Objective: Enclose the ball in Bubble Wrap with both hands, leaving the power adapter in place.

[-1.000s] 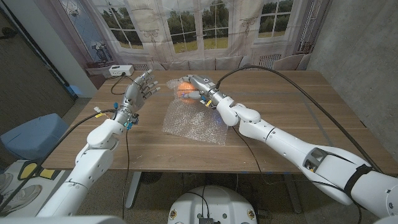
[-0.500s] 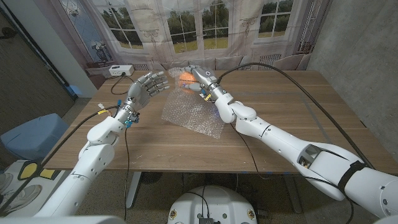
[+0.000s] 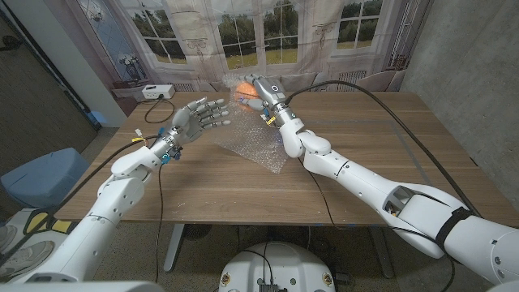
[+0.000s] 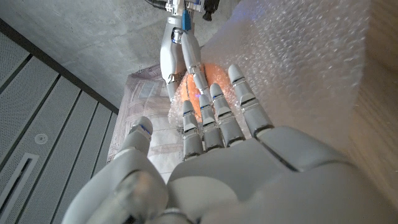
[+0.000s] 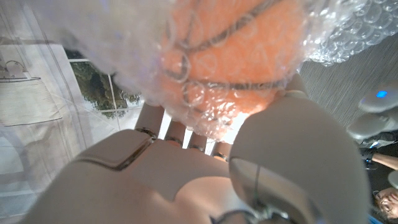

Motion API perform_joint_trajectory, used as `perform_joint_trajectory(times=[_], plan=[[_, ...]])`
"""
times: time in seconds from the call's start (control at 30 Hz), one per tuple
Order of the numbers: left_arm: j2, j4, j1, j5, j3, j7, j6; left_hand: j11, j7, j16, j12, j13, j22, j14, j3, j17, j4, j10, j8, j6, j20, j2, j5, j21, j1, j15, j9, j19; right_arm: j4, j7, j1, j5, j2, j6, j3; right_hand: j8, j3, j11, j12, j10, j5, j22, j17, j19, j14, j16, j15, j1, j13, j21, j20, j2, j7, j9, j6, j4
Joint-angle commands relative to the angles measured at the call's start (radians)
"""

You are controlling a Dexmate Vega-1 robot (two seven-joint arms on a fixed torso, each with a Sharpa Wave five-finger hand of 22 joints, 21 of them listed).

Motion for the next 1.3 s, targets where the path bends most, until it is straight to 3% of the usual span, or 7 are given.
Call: perform_joint_trajectory(times=[0.03,0.3,0.6,0.83,0.93,1.03,1.3], plan=[[0.042,0.028,-0.09,0.009,0.047,-0.073,0.202,0.035,0.011,-0.019,-0.019,0.002,0.0,-0.03,0.008,0.001,0.005,-0.021,-0.013,-0.028,0.029,0.0,0.009,-0.012,-0.006,0.015,0.006,-0.012,-0.019,-0.147,-0.009,0.021,0.019,0.028,0.022,0.003,0.007,-0.04,0.01,0.049,-0.004,0.001,0.01,0.113,0.264,-0.002,-0.276,0.18,0.006,0.011,-0.18,0.192,0.003,0.001,0.015,0.016],[0.019,0.099,-0.153,0.012,0.076,-0.145,0.233,0.049,0.042,-0.032,-0.048,-0.001,-0.001,-0.069,0.031,-0.001,0.006,-0.056,-0.024,-0.082,0.035,0.023,0.022,-0.037,0.002,0.03,0.004,-0.045,-0.028,-0.224,-0.005,0.016,0.024,0.103,0.016,0.002,0.004,-0.039,0.017,0.058,-0.004,0.0,0.015,0.115,0.273,-0.006,-0.278,0.173,0.009,0.022,-0.185,0.188,0.005,0.0,0.019,0.019],[-0.036,0.16,-0.186,0.01,0.087,-0.173,0.218,0.012,-0.017,-0.047,-0.076,0.0,0.001,-0.173,0.081,-0.002,0.001,-0.106,-0.023,-0.133,0.035,0.06,0.046,-0.1,0.031,0.041,0.004,-0.161,-0.043,-0.23,-0.012,0.022,-0.004,0.215,0.017,0.006,0.003,-0.037,0.022,0.068,-0.004,-0.002,0.02,0.096,0.276,-0.016,-0.28,0.165,0.007,0.028,-0.186,0.187,0.016,-0.002,0.037,0.023],[-0.113,0.204,-0.183,0.005,0.059,-0.151,0.114,-0.053,-0.077,-0.049,-0.087,0.001,0.004,-0.26,0.093,-0.001,0.005,-0.16,-0.029,-0.202,0.036,0.059,0.05,-0.139,0.029,0.047,0.003,-0.243,-0.083,-0.119,-0.038,0.076,-0.059,0.285,0.046,0.007,-0.004,-0.032,0.027,0.081,-0.006,-0.005,0.021,0.09,0.282,-0.026,-0.279,0.146,0.003,0.036,-0.183,0.181,0.029,-0.003,0.051,0.031],[-0.148,0.229,-0.186,0.01,0.049,-0.132,0.057,-0.059,-0.096,-0.05,-0.091,0.001,0.005,-0.295,0.102,-0.003,0.001,-0.188,-0.028,-0.22,0.035,0.063,0.053,-0.155,0.037,0.041,0.002,-0.281,-0.076,-0.034,-0.021,0.121,-0.101,0.392,0.048,0.007,-0.005,-0.026,0.027,0.082,-0.006,-0.006,0.021,0.092,0.281,-0.03,-0.279,0.143,0.001,0.039,-0.182,0.18,0.035,-0.004,0.053,0.033],[-0.192,0.263,-0.193,0.002,0.035,-0.128,-0.008,-0.062,-0.109,-0.052,-0.093,0.0,0.006,-0.335,0.111,-0.006,-0.005,-0.216,-0.03,-0.247,0.032,0.069,0.058,-0.165,0.051,0.03,0.002,-0.312,-0.102,0.043,-0.028,0.125,-0.129,0.4,0.058,0.006,-0.005,-0.025,0.025,0.077,-0.006,-0.007,0.021,0.088,0.277,-0.037,-0.279,0.141,0.0,0.04,-0.184,0.179,0.038,-0.005,0.054,0.033],[-0.176,0.224,-0.189,0.033,0.047,-0.077,0.008,-0.076,-0.138,-0.044,-0.092,-0.002,0.006,-0.36,0.082,-0.005,-0.003,-0.256,-0.029,-0.283,0.013,0.028,0.046,-0.176,0.032,0.013,0.001,-0.358,-0.121,0.138,-0.035,0.109,-0.162,0.421,0.078,0.001,0.0,-0.029,0.009,0.045,-0.004,-0.013,0.019,0.058,0.257,-0.064,-0.283,0.14,-0.008,0.041,-0.178,0.181,0.042,-0.007,0.051,0.031]])
